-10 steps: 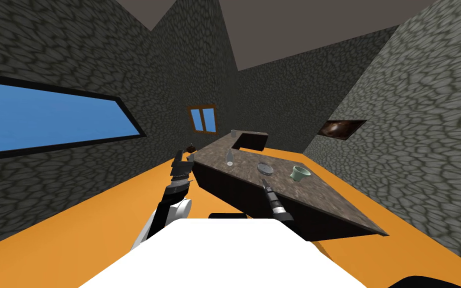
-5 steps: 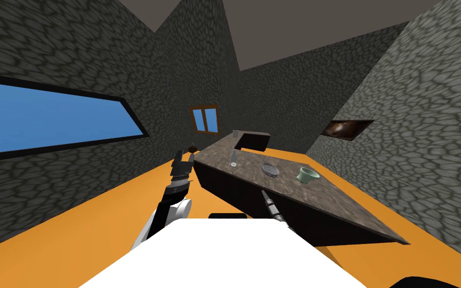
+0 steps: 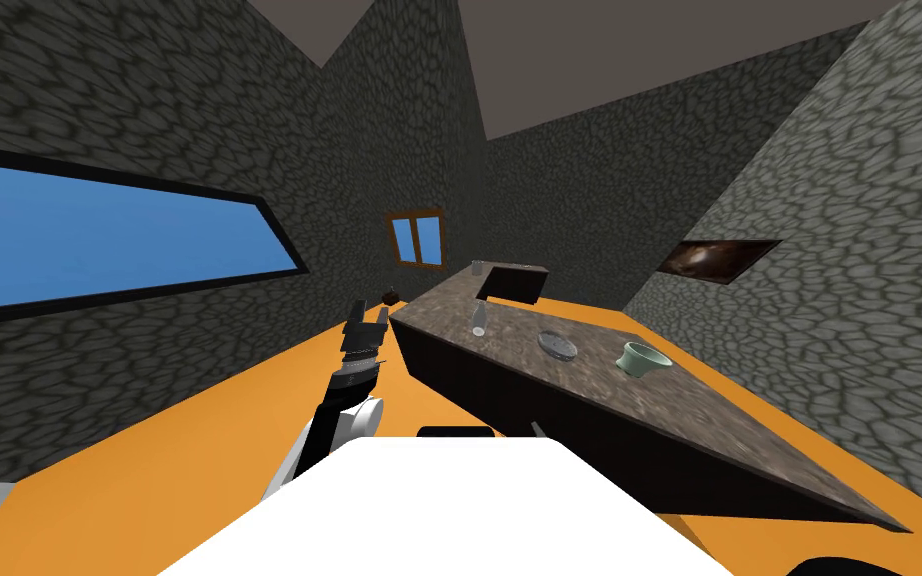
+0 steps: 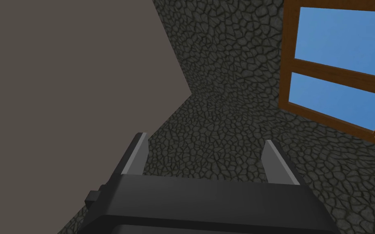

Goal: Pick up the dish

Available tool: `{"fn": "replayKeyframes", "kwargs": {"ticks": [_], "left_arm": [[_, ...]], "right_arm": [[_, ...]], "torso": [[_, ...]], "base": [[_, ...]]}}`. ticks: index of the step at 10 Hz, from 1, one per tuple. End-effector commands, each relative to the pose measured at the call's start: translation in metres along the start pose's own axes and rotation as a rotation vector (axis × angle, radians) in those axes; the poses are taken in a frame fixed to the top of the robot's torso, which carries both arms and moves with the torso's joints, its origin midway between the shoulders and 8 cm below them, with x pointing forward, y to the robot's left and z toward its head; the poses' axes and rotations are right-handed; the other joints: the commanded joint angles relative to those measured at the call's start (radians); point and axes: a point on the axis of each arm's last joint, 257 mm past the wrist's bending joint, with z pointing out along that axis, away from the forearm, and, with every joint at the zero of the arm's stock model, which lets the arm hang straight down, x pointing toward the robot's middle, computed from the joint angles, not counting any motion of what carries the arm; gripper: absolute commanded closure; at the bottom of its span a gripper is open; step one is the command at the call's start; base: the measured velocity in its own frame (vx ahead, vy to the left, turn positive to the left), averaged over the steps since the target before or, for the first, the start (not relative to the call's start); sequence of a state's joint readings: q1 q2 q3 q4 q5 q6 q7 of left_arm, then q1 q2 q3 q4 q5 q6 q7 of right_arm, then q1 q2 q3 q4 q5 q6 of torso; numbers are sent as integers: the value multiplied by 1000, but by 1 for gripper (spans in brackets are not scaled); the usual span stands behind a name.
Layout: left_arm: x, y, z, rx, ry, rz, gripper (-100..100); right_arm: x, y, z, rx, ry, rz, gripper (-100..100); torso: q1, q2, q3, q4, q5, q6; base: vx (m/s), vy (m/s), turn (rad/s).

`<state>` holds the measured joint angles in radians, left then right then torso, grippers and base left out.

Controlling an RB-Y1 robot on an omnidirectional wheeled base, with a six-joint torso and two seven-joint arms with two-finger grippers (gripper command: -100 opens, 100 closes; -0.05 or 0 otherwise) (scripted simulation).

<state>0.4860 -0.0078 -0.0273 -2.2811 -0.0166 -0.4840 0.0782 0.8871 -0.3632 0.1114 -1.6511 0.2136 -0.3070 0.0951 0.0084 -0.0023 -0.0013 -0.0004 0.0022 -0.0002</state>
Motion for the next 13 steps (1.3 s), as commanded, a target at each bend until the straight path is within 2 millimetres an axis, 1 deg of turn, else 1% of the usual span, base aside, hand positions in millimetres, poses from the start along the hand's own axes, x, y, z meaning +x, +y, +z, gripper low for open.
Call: {"fn": "replayKeyframes", "kwargs": {"ticks": [1, 2, 3, 4, 6, 7, 8, 9, 10, 11, 12, 13], "left_arm": [[0, 0, 0, 0, 0, 0, 0], [0, 0, 0, 0, 0, 0, 0], [0, 0, 0, 0, 0, 0, 0], [0, 0, 0, 0, 0, 0, 0], [0, 0, 0, 0, 0, 0, 0], [0, 0, 0, 0, 0, 0, 0], [0, 0, 0, 0, 0, 0, 0], [0, 0, 0, 0, 0, 0, 0], [0, 0, 0, 0, 0, 0, 0], [0, 0, 0, 0, 0, 0, 0], [0, 0, 0, 0, 0, 0, 0], [0, 0, 0, 0, 0, 0, 0]], "right_arm": [[14, -30, -13, 70, 36, -18, -100], [27, -57, -32, 131, 84, -60, -100], [32, -72, -38, 163, 95, -58, -100], [44, -99, -61, 224, 146, -103, -100], [48, -114, -69, 257, 158, -101, -100], [57, -138, -93, 310, 209, -148, -100], [59, -147, -99, 331, 216, -147, -100], [60, -152, -102, 343, 220, -146, -100], [67, -182, -134, 412, 280, -195, -100], [68, -184, -136, 418, 282, -194, -100], [70, -207, -164, 469, 337, -245, -100], [72, -215, -171, 490, 344, -245, -100]], "torso": [[0, 0, 0, 0, 0, 0], [-1, 0, 0, 0, 0, 0], [-1, 0, 0, 0, 0, 0], [-1, 0, 0, 0, 0, 0], [-1, 0, 0, 0, 0, 0], [-5, 2, 1, 0, -1, 0], [-4, 2, 1, 0, -1, 0], [-3, 2, 1, 0, 0, 0], [-5, 2, 1, 1, -1, 0], [-3, 1, 1, 0, 0, 0], [-3, 1, 0, 0, -1, 0], [-2, 1, 0, 0, 0, 0]], "base": [[47, 112, 24], [46, 118, 82], [50, 109, 33], [53, 146, 81], [25, 80, 16], [26, 71, 118], [30, 88, 45], [14, 47, -22], [36, 89, 120], [43, 88, 51], [37, 121, 118], [36, 101, 47]]}}
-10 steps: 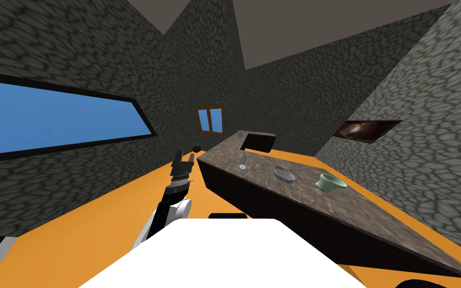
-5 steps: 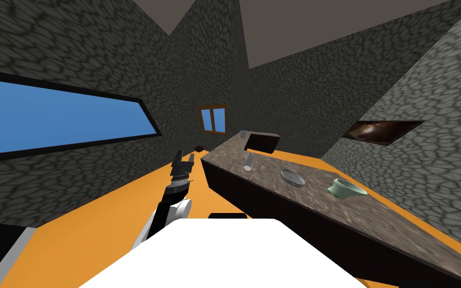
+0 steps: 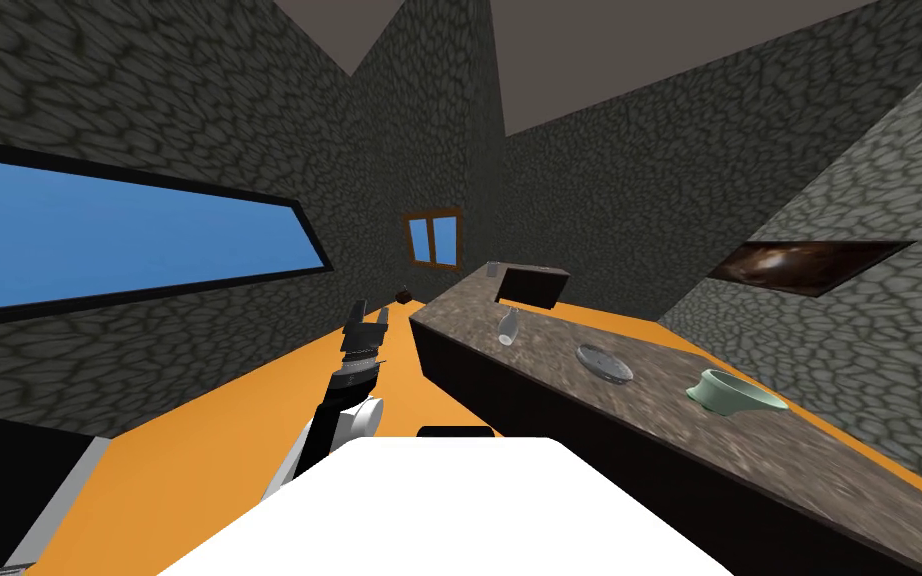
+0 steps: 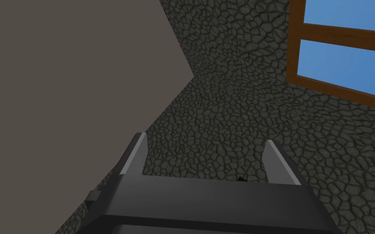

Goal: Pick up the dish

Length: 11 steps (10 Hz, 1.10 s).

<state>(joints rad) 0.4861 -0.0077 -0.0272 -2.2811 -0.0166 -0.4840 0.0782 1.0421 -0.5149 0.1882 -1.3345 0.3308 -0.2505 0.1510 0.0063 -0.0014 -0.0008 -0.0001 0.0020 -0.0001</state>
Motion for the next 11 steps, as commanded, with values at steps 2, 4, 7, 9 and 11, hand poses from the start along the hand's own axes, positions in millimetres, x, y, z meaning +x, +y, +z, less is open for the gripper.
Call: {"fn": "replayKeyframes", "kwargs": {"ticks": [2, 4, 7, 9, 11], "left_arm": [[0, 0, 0, 0, 0, 0, 0], [0, 0, 0, 0, 0, 0, 0], [0, 0, 0, 0, 0, 0, 0], [0, 0, 0, 0, 0, 0, 0], [0, 0, 0, 0, 0, 0, 0]], "right_arm": [[20, -46, -17, 82, 66, -63, -100], [23, -53, -20, 97, 74, -62, -100], [43, -127, -61, 225, 182, -178, -100], [45, -159, -82, 278, 229, -239, -100], [44, -194, -106, 341, 278, -300, -100]], "torso": [[-3, 1, 0, 0, -1, 0], [-2, 1, 0, 0, 0, 0], [-2, 1, 1, 0, -1, 0], [-1, 1, 0, 0, 0, 0], [-2, 1, 0, 0, 0, 0]], "base": [[20, 58, 55], [20, 53, 24], [23, 77, 107], [29, 87, 104], [34, 73, 112]]}}
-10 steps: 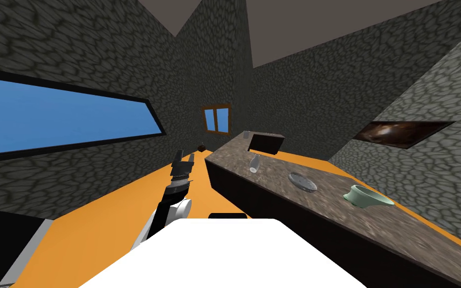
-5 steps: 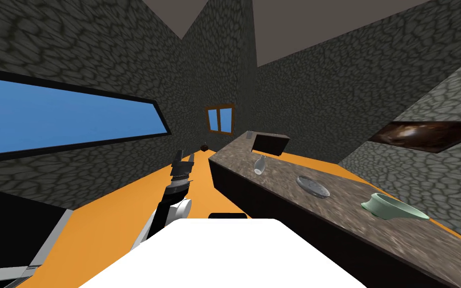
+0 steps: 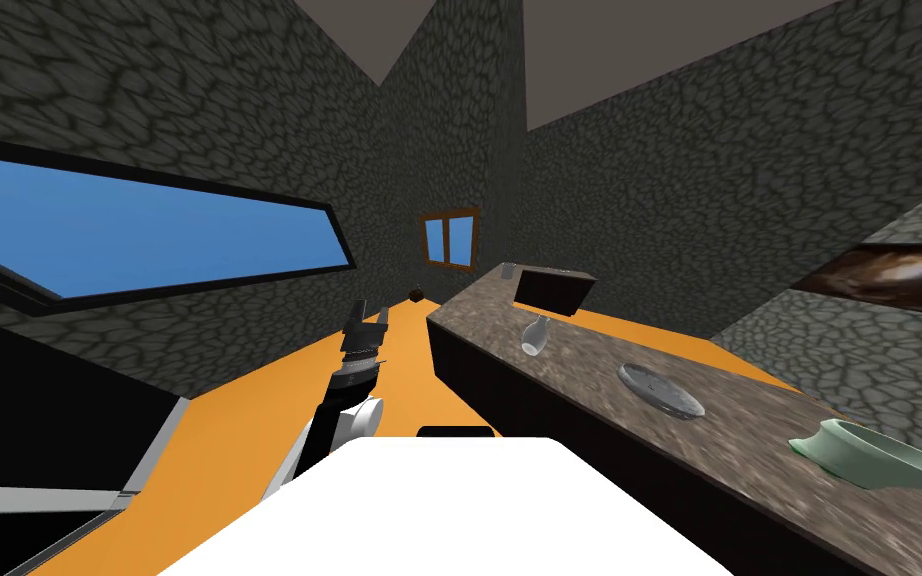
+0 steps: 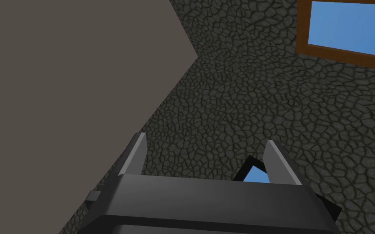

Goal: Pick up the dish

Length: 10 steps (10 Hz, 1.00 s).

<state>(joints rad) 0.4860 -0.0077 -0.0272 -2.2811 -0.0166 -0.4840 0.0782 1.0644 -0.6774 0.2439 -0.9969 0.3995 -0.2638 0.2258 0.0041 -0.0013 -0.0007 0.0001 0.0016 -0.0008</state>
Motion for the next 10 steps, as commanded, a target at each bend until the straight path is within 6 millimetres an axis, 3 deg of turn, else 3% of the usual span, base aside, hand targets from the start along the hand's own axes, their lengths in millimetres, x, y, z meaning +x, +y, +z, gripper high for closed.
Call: {"fn": "replayKeyframes", "kwargs": {"ticks": [1, 2, 3, 5, 6, 8, 9, 10], "left_arm": [[0, 0, 0, 0, 0, 0, 0], [0, 0, 0, 0, 0, 0, 0], [0, 0, 0, 0, 0, 0, 0], [0, 0, 0, 0, 0, 0, 0], [0, 0, 0, 0, 0, 0, 0], [0, 0, 0, 0, 0, 0, 0], [0, 0, 0, 0, 0, 0, 0], [0, 0, 0, 0, 0, 0, 0]], "right_arm": [[5, -15, -10, 28, 22, -34, -100], [5, -15, -10, 28, 22, -34, -100], [10, -50, -21, 80, 59, -95, -100], [10, -50, -21, 80, 59, -95, -100], [7, -79, -32, 122, 85, -157, -100], [10, -84, -34, 130, 91, -156, -100], [2, -111, -44, 168, 112, -217, -100], [4, -113, -45, 173, 115, -216, -100]], "torso": [[0, 0, 0, 0, 0, 0], [-1, 0, 0, 0, 0, 1], [-2, 1, 1, 0, 0, 1], [-2, 1, 1, 0, -1, 1], [-3, 2, 1, 0, -1, 1], [-2, 0, 0, 0, -1, 1], [-3, 2, 1, 0, -1, 1], [-3, 1, 1, 0, -1, 0]], "base": [[31, 62, 86], [10, 25, -11], [18, 50, 149], [18, 32, 46], [33, 48, 179], [21, 28, 39], [21, 30, 150], [24, 29, 115]]}}
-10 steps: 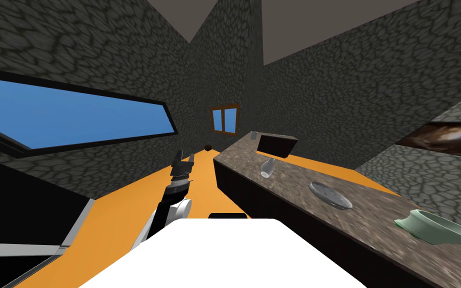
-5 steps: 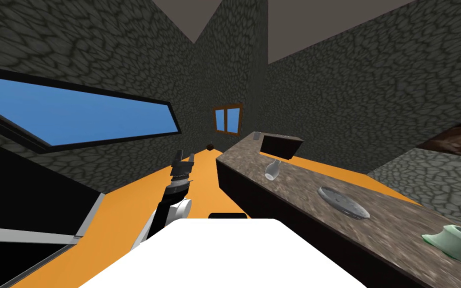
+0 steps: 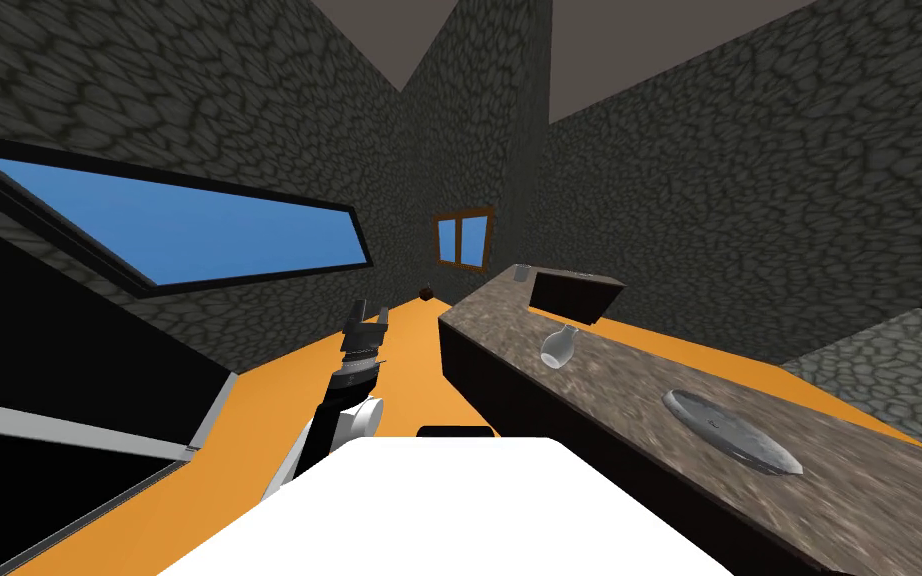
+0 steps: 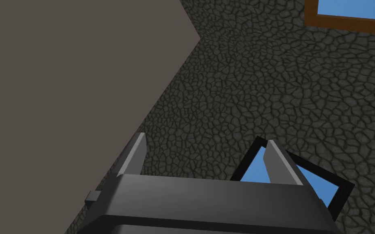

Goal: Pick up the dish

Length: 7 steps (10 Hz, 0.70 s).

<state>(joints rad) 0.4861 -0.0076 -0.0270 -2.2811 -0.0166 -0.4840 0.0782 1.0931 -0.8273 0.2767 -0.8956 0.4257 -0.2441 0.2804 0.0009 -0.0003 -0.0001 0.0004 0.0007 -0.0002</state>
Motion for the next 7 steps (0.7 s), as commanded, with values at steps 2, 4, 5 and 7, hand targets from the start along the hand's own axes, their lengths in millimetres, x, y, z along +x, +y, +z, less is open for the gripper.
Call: {"fn": "replayKeyframes", "kwargs": {"ticks": [2, 4, 5, 7], "left_arm": [[0, 0, 0, 0, 0, 0, 0], [0, 0, 0, 0, 0, 0, 0], [0, 0, 0, 0, 0, 0, 0], [0, 0, 0, 0, 0, 0, 0]], "right_arm": [[0, -41, -9, 58, 31, -67, -100], [-5, -73, -18, 103, 49, -122, -100], [-7, -94, -25, 136, 65, -159, -100], [-27, -130, -38, 184, 70, -224, -100]], "torso": [[0, -1, -1, 0, 0, -1], [0, 0, 0, 0, 0, 1], [-1, -1, 0, 0, 0, -1], [-1, -2, -1, 0, 0, 0]], "base": [[40, 35, 151], [25, 15, 58], [50, 25, 306], [51, 18, 179]]}}
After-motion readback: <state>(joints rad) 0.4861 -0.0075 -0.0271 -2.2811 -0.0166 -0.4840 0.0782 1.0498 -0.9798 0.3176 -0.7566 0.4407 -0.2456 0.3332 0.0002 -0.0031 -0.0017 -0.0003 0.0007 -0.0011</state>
